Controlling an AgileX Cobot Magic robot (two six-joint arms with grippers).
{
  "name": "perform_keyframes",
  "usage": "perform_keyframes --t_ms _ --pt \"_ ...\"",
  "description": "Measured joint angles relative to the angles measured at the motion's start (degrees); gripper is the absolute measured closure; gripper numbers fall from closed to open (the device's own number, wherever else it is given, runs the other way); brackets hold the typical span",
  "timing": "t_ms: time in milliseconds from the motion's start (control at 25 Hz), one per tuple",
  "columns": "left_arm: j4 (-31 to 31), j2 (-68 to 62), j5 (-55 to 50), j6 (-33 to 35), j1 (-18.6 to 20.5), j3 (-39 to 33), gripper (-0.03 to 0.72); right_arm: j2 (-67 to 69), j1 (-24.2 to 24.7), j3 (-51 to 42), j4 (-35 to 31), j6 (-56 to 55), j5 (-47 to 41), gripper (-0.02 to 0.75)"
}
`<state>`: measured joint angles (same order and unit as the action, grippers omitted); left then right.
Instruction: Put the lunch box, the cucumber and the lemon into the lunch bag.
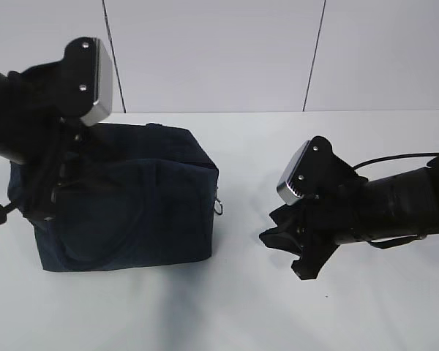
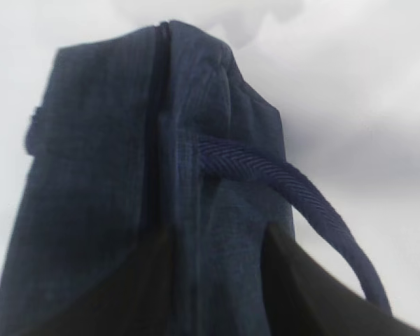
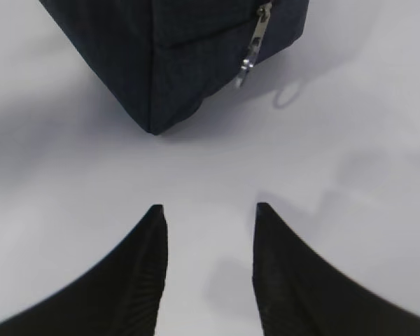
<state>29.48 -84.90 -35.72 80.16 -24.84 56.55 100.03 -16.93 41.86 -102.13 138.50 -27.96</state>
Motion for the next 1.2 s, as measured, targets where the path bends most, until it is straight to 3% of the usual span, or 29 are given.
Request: perform_keyframes --t_ms 200,360,480,640,1040,1200 --pt "-2.55 5.45 -0.81 -7.67 0.00 0.00 0.372 0.00 0.00 0.00 0.00 0.13 2.42 0.421" --pt "-7.43 7.21 -1.95 -26.73 0.79 0.38 0.372 -1.59 0.00 0.00 0.00 -0.67 5.33 0.421" --pt "-11.23 7.75 -4.70 -36.11 3.34 1.44 0.370 -6.17 0.00 0.00 0.00 -3.20 10.89 0.421" --pt "-10.00 10.37 -6.60 -38.66 8.08 2.32 0.369 -15.68 0.00 0.00 -0.23 -9.27 15.45 0.421" --pt "7.01 25.65 -10.99 -39.14 25.44 2.32 0.369 -40.52 0.00 -3.26 -0.42 -23.22 19.40 0.421" --pt "9.92 31.76 -14.09 -39.25 28.16 2.32 0.368 -47.17 0.00 -5.69 -0.42 -32.64 19.40 0.421"
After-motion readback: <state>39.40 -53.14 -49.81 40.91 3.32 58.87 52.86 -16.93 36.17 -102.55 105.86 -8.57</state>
